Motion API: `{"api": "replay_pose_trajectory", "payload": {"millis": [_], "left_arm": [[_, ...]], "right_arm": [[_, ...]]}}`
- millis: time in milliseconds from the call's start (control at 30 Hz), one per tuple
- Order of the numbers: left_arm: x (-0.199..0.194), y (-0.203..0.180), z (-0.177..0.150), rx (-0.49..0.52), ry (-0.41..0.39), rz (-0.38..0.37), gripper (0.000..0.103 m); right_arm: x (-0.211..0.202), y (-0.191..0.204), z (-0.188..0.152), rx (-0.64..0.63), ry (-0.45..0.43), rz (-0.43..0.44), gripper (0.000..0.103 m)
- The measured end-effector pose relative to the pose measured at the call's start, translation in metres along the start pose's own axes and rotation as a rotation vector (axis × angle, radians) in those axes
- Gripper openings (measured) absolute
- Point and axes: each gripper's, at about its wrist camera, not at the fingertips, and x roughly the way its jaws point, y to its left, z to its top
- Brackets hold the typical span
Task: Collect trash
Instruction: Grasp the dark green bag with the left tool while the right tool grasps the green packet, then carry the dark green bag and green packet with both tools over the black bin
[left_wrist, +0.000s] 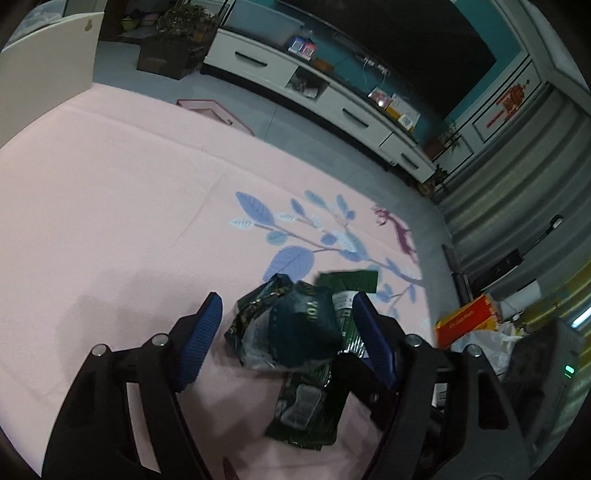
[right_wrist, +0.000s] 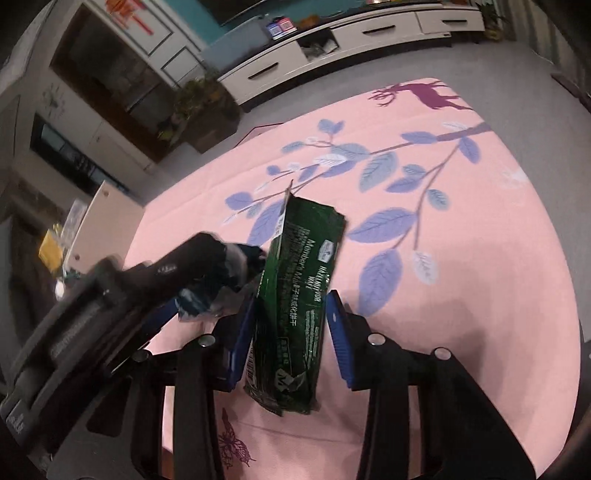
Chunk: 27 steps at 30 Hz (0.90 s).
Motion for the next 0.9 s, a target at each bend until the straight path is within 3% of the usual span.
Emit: {"api": "replay_pose_trajectory", "payload": {"millis": [133,333,433,600,667,900], "left_arm": [[0.008,0.008,-0.003,-0.031,0.006,-0.018,0.058],[-0.011,0.021,-0.008,-0.071,-0.011,-0.009,0.052],[-0.042,0.026,-0.012,-0.058,-0.047,0.025,0.052],[-0.103,0.042,-0.020,-0.052,-0.094,0.067,0.053],[-0.133,0.052,-0.031,-0.064,-0.096,0.054,0.053],[-0.225,0.071,-0.090,-0.070,-0.179,0.055,0.053]], "right_arm": [[-0.001,0.002,0.000,-0.010,-0.001,-0.004,0.041],[-0.002,0.003,0.004,0.015,0.020,0.047,0.041],[-0.001,0.012,0.003,-0.022,0.015,0.026,0.041],[0.013,0.022,-0.005,-0.090,0.029,-0.101,0.041],[0.007,0.026,-0.005,-0.121,0.019,-0.158,0.036],[-0.079,0.042,-0.034,-0.156,-0.125,-0.069,0.032]]}}
